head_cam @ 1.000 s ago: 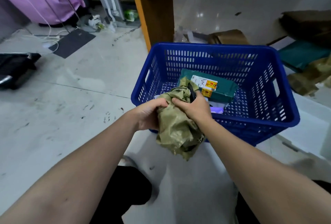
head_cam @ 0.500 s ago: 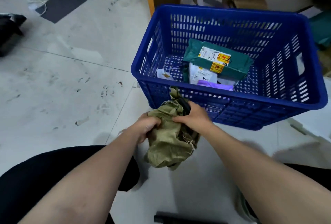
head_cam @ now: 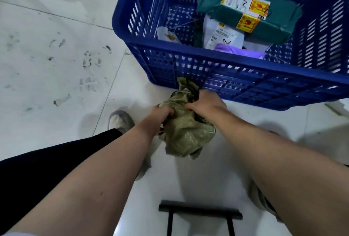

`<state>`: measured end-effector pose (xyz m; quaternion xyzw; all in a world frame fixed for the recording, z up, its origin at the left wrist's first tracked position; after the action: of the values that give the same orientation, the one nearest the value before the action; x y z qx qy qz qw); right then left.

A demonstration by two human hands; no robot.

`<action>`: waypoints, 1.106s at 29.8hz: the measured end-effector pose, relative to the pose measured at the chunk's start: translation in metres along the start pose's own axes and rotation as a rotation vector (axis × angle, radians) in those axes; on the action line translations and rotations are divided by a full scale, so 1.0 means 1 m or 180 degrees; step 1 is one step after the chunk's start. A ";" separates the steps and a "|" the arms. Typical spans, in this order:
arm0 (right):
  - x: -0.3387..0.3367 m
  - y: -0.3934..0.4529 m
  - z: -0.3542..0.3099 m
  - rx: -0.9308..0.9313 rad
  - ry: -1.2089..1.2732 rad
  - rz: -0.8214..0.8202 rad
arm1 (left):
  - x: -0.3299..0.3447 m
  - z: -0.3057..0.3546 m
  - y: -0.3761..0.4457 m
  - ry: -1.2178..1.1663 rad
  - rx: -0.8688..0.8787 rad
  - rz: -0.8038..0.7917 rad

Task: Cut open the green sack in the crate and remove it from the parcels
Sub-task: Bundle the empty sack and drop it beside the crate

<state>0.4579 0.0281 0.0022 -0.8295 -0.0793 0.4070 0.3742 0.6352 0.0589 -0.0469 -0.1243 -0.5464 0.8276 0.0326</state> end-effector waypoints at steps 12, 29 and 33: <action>0.008 0.027 -0.018 -0.0535 -0.0106 0.0102 | 0.007 0.017 0.033 0.0043 0.0052 0.0205; -0.015 0.012 -0.046 -0.0838 -0.0470 0.0238 | -0.008 0.082 0.003 0.1188 0.1232 0.0626; -0.030 -0.008 -0.057 -0.0960 -0.0644 0.0372 | -0.015 0.091 -0.017 0.1302 0.1501 0.0703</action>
<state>0.4816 -0.0104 0.0482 -0.8342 -0.1283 0.4929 0.2114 0.6264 -0.0193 0.0049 -0.3355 -0.3051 0.8877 0.0796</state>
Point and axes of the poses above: each hand's wrist, its own y-axis towards the middle knuckle, its own x-axis out of the palm, z = x × y, the point moved 10 cm from there along y, towards the middle knuckle, and after that the axes turned 2 degrees about y, right-handed, at the moved point
